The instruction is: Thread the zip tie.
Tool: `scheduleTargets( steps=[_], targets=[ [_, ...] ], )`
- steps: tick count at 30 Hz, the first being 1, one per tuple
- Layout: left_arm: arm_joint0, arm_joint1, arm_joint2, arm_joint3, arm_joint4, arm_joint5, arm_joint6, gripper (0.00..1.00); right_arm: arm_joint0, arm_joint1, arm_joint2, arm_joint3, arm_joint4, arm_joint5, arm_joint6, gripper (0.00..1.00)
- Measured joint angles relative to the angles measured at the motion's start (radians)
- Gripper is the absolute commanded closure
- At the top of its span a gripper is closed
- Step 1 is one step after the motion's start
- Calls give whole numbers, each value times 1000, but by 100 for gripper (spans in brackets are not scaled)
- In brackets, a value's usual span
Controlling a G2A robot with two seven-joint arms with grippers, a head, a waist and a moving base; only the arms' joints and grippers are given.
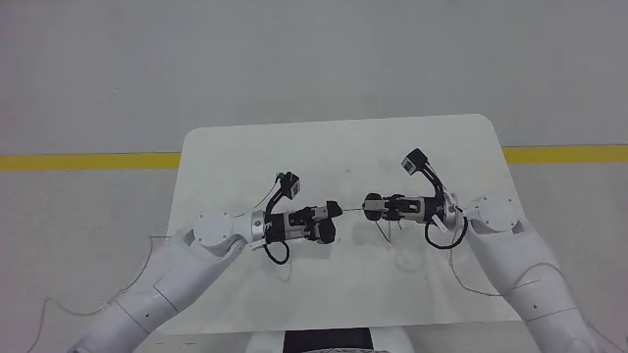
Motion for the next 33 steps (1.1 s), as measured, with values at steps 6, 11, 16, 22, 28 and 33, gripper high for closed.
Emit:
scheduleTargets(
  steps=[6,11,16,22,28,33],
  targets=[
    [0,0,0,0,0,0,0,0,-5,0,4,-13,-19,0,-27,100],
    [1,0,1,-1,-1,1,1,0,-34,3,44,-70,-66,0,-44,100],
    [1,-7,11,4,-77,39,-40,0,-55,-2,84,-140,-133,0,-24,100],
    [-22,-21,17,67,-273,141,-163,0,-76,-13,114,-195,-182,0,-19,100],
    [-28,-22,17,72,-271,142,-169,0,-75,-13,114,-194,-181,0,-20,100],
    [-19,-27,20,67,-329,164,-174,0,-90,-12,108,-236,-206,0,-49,100]
  ],
)
